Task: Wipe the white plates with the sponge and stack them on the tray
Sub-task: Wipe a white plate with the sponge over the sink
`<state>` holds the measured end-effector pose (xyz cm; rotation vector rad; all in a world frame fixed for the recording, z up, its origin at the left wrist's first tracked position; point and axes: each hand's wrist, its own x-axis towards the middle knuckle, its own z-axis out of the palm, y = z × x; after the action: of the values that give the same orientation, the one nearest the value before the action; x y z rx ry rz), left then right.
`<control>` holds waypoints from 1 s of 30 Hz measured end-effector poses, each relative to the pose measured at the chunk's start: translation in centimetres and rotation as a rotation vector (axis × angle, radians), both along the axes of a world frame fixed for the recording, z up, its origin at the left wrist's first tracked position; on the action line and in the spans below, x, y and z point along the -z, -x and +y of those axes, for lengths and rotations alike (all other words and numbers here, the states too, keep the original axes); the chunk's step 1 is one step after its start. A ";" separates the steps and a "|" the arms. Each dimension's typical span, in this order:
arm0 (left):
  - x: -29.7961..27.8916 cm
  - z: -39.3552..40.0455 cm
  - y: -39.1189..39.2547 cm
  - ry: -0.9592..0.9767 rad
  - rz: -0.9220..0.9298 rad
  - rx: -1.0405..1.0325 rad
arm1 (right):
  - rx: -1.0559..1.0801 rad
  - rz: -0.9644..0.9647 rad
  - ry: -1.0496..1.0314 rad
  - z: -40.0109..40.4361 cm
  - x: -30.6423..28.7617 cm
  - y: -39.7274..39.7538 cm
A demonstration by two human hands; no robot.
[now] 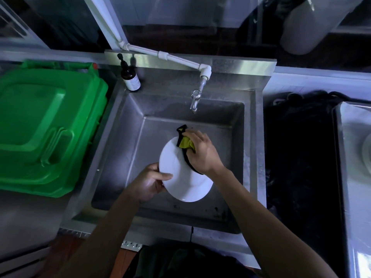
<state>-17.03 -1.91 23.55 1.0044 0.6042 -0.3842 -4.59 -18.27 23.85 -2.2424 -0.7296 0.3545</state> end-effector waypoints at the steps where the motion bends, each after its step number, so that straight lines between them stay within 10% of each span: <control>1: 0.1 -0.1 0.0 0.006 0.000 -0.006 | -0.028 -0.004 -0.011 0.2 -0.1 0.3; 16: 0.6 0.4 1.2 -0.085 -0.057 -0.052 | -0.309 -0.067 -0.159 1.7 -0.2 4.0; 30: -1.4 -0.1 3.0 -0.140 -0.006 -0.191 | 0.048 -0.047 -0.161 1.0 2.0 0.5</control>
<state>-20.00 -1.99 24.95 1.0705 0.7226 -0.1720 -5.07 -17.24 21.88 -2.1176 -0.7017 0.2124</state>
